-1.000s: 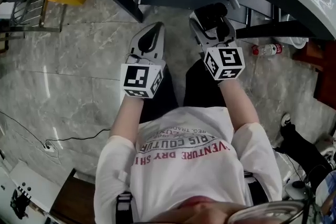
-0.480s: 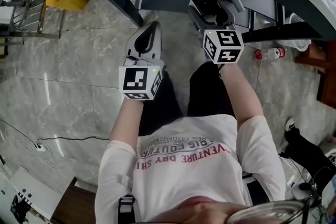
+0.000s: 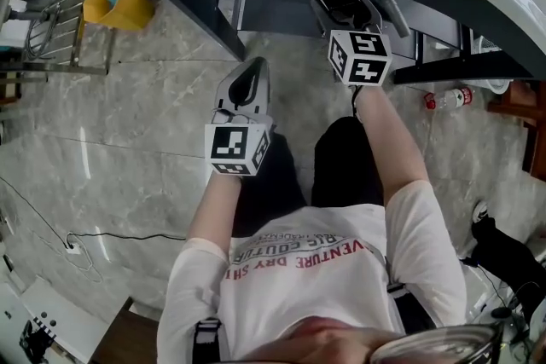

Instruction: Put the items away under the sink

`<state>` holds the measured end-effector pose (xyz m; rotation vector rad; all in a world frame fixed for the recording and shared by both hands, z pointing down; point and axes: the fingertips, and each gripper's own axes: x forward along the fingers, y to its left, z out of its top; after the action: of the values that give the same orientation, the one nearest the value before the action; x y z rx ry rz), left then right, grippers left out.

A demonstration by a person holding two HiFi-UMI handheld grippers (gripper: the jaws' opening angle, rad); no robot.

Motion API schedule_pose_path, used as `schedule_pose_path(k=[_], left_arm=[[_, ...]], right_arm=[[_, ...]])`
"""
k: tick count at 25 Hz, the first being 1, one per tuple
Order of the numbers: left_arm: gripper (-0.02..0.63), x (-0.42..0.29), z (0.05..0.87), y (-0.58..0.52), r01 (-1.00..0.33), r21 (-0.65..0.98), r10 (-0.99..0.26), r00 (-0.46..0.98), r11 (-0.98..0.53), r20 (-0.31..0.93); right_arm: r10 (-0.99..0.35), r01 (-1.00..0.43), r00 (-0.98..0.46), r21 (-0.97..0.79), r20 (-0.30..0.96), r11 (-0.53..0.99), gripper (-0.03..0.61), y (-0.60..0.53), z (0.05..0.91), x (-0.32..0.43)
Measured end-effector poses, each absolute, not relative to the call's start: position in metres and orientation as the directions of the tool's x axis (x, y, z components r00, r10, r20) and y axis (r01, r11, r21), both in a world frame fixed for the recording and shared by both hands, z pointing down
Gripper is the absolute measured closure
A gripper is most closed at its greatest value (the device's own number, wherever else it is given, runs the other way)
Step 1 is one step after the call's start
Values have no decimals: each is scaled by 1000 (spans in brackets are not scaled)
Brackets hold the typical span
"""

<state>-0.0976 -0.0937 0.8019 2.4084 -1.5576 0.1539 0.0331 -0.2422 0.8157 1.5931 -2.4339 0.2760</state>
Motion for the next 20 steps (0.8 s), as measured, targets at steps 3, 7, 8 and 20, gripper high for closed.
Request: schedule_pose_path(k=[3, 7, 8, 20], left_arm=[[591, -98, 809, -94, -902, 173, -871, 429, -396, 239], [591, -100, 815, -96, -898, 185, -867, 434, -398, 243], [591, -100, 815, -97, -898, 187, -867, 435, -399, 241], [591, -100, 832, -98, -893, 213, -859, 442, -396, 259]], right_arm=[[-887, -929, -359, -23, 290, 369, 215, -249, 821, 32], [-904, -941, -323, 9, 281, 339, 215, -256, 823, 30], [-908, -943, -315, 19, 277, 333, 215, -258, 824, 30], [-870, -940, -303, 28, 389, 339, 215, -281, 842, 25]])
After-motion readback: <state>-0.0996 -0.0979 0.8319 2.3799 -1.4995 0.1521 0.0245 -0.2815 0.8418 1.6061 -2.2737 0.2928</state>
